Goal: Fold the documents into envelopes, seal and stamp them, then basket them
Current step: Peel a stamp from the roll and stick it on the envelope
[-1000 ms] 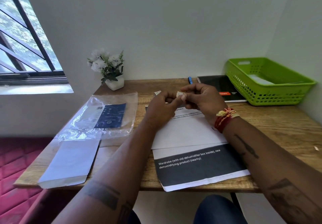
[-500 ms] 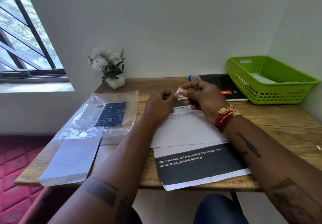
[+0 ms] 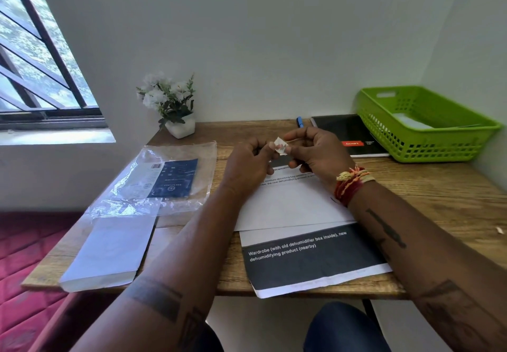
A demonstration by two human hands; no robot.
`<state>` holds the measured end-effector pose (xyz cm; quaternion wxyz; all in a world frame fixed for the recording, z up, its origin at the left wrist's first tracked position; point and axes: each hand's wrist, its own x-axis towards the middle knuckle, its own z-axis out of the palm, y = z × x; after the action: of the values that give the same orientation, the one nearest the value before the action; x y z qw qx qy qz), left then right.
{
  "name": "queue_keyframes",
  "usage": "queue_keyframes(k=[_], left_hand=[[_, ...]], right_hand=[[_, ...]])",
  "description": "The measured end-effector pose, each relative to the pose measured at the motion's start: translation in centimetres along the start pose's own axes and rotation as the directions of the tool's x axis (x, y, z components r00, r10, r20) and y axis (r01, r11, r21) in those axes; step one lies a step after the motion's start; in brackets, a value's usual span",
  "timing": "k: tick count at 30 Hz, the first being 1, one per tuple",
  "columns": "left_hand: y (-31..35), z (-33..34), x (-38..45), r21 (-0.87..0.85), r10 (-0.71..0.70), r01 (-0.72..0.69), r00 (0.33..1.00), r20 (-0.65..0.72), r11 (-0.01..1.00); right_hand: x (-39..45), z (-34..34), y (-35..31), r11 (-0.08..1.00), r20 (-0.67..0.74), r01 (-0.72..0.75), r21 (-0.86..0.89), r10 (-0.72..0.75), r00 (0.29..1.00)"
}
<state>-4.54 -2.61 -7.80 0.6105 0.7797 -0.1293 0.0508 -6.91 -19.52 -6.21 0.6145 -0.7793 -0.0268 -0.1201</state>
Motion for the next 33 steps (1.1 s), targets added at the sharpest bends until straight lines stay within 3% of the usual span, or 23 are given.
queue_keyframes(k=[6, 13, 17, 25, 30, 33], left_hand=[[0.02, 0.04, -0.03, 0.026, 0.011, -0.010, 0.999, -0.037, 1.000], [-0.07, -0.12, 0.17, -0.075, -0.009, 0.006, 0.999, -0.046, 0.997], [0.01, 0.00, -0.13, -0.050, 0.039, -0.038, 0.999, 0.021, 0.998], [-0.35, 0.08, 0.14, 0.015, 0.043, -0.043, 0.999, -0.034, 0.999], [-0.19, -0.02, -0.01, 0.052, 0.051, -0.050, 0.998, -0.034, 0.997], [-0.55, 0.19, 0.19, 0.125, 0.100, -0.100, 0.995, 0.009, 0.987]], right_hand=[[-0.06, 0.25, -0.01, 0.998, 0.034, 0.023, -0.052, -0.021, 0.999], [-0.04, 0.01, 0.15, 1.000, 0.010, 0.008, -0.022, -0.008, 1.000], [-0.10, 0.17, 0.20, 0.999, 0.010, 0.024, -0.021, -0.024, 1.000], [-0.17, 0.26, 0.01, 0.999, 0.008, 0.024, -0.025, -0.024, 1.000], [-0.21, -0.14, -0.15, 0.977, -0.025, 0.086, -0.194, -0.092, 0.995], [-0.16, -0.45, -0.40, 0.978, -0.060, 0.115, -0.174, -0.127, 0.990]])
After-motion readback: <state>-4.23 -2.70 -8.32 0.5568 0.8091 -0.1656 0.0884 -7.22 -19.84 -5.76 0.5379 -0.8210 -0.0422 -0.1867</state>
